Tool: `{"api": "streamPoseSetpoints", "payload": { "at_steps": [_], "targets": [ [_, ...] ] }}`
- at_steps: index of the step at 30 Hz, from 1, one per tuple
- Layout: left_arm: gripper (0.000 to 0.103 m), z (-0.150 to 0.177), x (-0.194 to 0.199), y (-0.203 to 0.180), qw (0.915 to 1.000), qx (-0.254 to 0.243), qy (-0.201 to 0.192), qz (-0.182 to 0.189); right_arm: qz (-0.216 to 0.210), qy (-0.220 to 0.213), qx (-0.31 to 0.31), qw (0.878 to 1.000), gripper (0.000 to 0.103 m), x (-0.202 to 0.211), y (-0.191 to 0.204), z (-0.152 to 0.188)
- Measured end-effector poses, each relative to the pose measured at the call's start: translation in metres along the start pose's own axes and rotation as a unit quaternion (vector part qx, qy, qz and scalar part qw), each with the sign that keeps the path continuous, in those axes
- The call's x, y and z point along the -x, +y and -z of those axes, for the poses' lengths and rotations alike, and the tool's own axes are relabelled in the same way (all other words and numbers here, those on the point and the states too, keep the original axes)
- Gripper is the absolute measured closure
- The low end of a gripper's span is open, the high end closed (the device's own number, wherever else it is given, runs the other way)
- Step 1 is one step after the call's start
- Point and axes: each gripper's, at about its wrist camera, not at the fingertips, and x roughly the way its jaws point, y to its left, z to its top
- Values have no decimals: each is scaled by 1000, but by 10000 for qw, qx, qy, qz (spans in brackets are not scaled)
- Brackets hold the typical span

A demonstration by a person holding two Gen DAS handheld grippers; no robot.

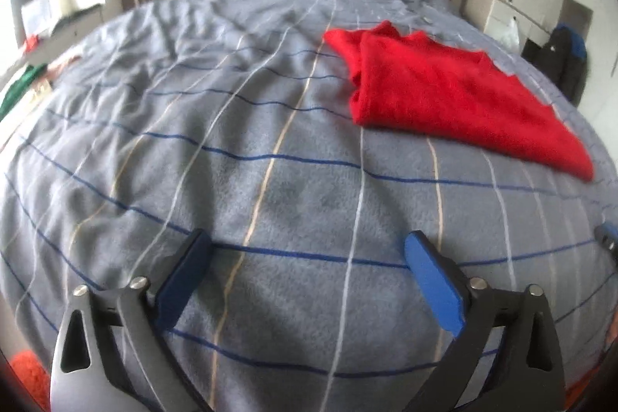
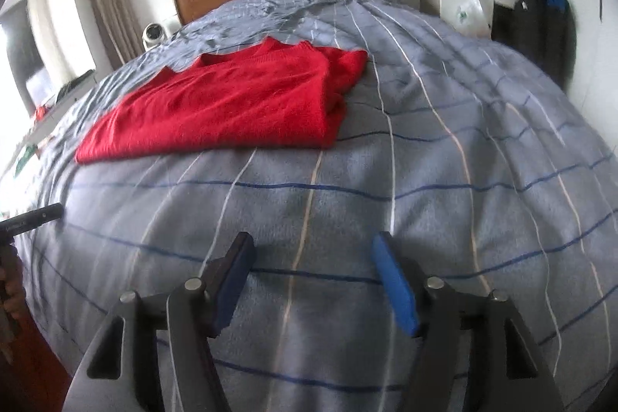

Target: Fold small clothes

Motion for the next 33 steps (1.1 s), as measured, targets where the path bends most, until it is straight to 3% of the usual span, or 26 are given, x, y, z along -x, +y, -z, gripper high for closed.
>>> {"api": "streamPoseSetpoints", "payload": {
  "at_steps": [7,22,33],
  "targets": [
    [0,8,0,-7,9994,-191,-280,-116,231,-372,151,9989,16,-8,11,12],
    [0,14,1,-10,9986,-238,-396,-251,257,-698,241,9969,14,-9,11,22],
    [0,14,-2,-10,9986,-251,-385,-245,392,-455,322,9977,12,-14,15,16]
  ]
}}
